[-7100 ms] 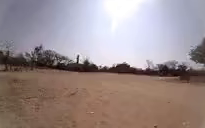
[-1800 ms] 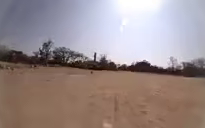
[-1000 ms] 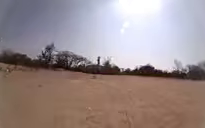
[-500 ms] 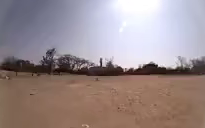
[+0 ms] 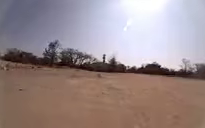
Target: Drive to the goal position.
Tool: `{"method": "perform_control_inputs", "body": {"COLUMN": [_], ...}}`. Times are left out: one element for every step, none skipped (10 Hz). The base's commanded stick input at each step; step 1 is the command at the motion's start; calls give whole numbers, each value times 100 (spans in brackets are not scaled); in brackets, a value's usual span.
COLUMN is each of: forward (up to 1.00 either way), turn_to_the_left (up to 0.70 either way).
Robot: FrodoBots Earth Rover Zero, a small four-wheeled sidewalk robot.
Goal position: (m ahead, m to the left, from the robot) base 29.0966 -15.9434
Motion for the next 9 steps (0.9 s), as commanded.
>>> {"method": "perform_control_inputs", "body": {"forward": [100, 100, 100, 100, 100, 100, 100, 100, 100], "turn_to_the_left": [0, 0, 0, 0, 0, 0, 0, 0, 0]}}
